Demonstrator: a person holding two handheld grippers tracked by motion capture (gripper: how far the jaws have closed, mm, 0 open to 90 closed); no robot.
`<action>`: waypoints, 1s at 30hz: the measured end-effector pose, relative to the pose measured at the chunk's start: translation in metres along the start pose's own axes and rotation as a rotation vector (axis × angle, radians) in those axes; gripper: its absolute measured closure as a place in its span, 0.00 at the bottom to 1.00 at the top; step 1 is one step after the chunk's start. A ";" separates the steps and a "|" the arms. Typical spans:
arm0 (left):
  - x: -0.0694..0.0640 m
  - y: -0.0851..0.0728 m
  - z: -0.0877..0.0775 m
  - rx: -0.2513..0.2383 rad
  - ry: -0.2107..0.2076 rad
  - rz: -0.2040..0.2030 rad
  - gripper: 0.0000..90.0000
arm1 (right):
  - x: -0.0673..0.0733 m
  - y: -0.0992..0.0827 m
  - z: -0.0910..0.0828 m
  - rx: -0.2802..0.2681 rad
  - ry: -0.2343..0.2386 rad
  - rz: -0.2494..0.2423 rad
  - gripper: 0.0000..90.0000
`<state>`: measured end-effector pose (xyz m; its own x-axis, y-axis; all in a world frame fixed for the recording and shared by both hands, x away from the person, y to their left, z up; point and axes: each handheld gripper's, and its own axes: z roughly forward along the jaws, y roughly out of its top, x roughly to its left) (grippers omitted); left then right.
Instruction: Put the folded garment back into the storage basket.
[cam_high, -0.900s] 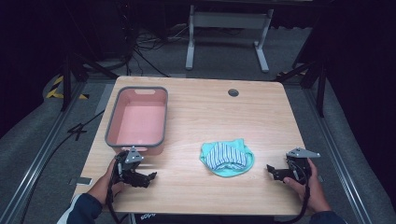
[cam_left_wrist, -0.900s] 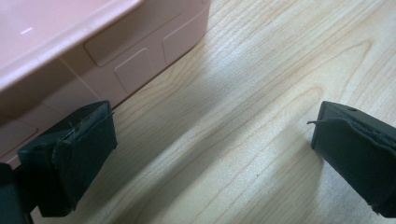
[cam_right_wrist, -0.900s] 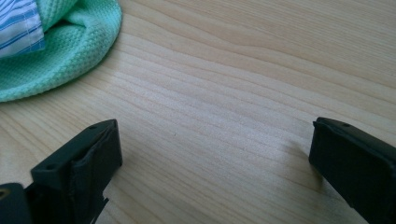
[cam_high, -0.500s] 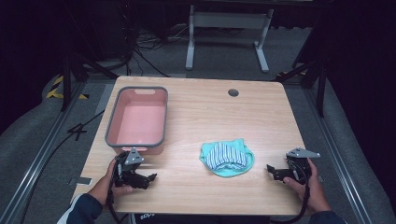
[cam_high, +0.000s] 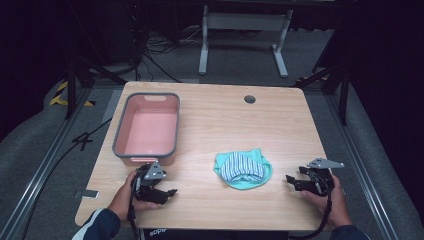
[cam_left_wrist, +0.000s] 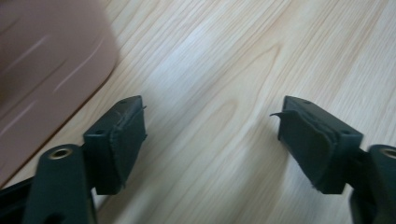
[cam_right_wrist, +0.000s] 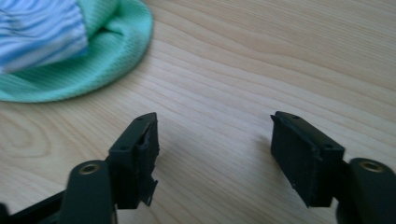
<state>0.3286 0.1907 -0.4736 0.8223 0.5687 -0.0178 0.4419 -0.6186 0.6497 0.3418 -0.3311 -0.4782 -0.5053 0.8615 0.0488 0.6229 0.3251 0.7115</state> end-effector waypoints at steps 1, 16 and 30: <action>-0.002 0.004 0.001 -0.003 -0.002 0.009 0.27 | 0.002 0.002 0.000 0.002 0.006 -0.008 0.38; -0.016 0.073 0.041 -0.042 -0.005 0.012 0.38 | 0.034 0.052 0.006 -0.059 0.096 -0.171 0.60; -0.020 0.121 0.092 -0.039 0.045 0.012 0.43 | 0.042 0.085 0.052 -0.019 0.145 -0.196 0.56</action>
<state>0.3982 0.0546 -0.4645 0.8101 0.5858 0.0236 0.4175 -0.6046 0.6784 0.4049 -0.2469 -0.4522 -0.6970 0.7170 0.0077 0.4937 0.4721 0.7303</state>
